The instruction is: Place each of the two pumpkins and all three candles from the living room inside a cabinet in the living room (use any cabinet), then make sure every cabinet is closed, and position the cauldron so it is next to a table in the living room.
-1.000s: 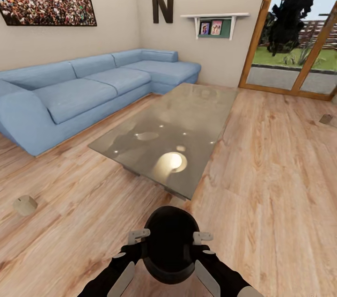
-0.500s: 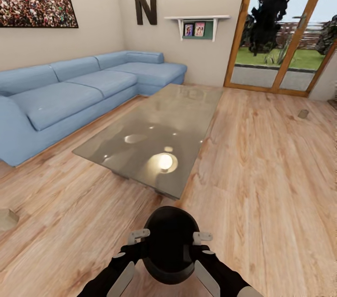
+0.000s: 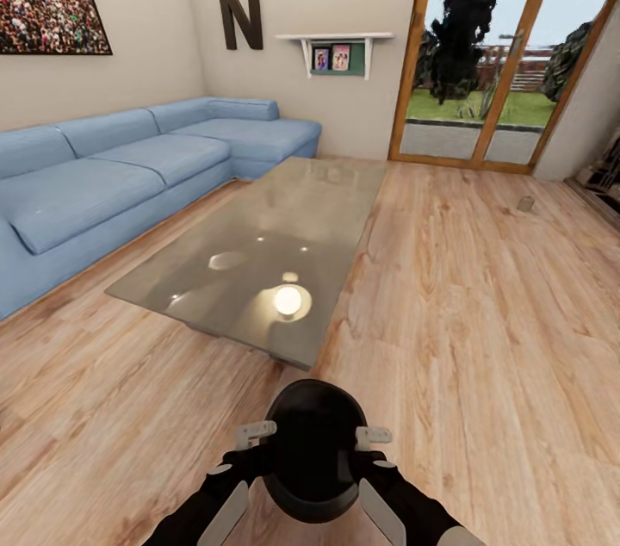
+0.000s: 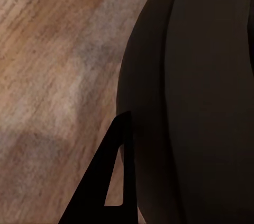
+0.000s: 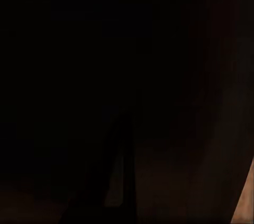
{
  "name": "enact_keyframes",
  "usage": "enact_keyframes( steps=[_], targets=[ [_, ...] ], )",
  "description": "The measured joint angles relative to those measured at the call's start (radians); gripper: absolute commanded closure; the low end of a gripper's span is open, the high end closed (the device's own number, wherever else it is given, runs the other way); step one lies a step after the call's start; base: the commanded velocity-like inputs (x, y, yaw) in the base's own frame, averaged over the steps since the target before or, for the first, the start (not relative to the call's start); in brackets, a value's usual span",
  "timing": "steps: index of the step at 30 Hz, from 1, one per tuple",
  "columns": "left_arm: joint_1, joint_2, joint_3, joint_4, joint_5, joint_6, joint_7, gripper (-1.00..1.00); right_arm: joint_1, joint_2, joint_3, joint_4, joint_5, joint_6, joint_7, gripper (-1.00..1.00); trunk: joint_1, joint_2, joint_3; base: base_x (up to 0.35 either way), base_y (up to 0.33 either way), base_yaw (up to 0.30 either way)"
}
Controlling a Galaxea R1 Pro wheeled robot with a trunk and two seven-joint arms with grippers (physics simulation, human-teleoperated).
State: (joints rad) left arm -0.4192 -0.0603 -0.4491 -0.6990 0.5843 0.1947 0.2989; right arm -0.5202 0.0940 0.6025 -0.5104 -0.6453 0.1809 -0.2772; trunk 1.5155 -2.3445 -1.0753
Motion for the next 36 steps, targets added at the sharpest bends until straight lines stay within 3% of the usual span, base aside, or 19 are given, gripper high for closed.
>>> enact_keyframes(
  steps=[12, 16, 20, 36],
  targets=[
    [0.000, -0.001, -0.001, 0.000, 0.000, -0.001, 0.002, 1.00, 0.000, -0.002, 0.003, 0.000, -0.003, 0.000, 0.001, 1.00, 0.000, 0.000, 0.000, 0.000, 0.026, -0.001],
    [0.000, 0.006, 0.008, 0.000, -0.002, 0.001, -0.016, 1.00, 0.000, 0.009, -0.007, -0.001, 0.010, 0.001, -0.015, 1.00, 0.000, 0.000, 0.000, 0.000, 0.047, 0.000],
    [0.000, -0.001, -0.001, 0.000, 0.000, -0.003, 0.001, 1.00, 0.000, 0.000, -0.002, -0.001, 0.004, 0.000, 0.001, 1.00, 0.000, 0.000, 0.000, 0.000, 0.031, 0.000],
    [0.000, 0.001, 0.001, 0.000, 0.000, -0.002, -0.003, 1.00, 0.000, 0.003, -0.008, 0.000, 0.010, 0.000, 0.000, 1.00, 0.000, 0.000, 0.000, 0.015, 0.004, 0.000]
  ],
)
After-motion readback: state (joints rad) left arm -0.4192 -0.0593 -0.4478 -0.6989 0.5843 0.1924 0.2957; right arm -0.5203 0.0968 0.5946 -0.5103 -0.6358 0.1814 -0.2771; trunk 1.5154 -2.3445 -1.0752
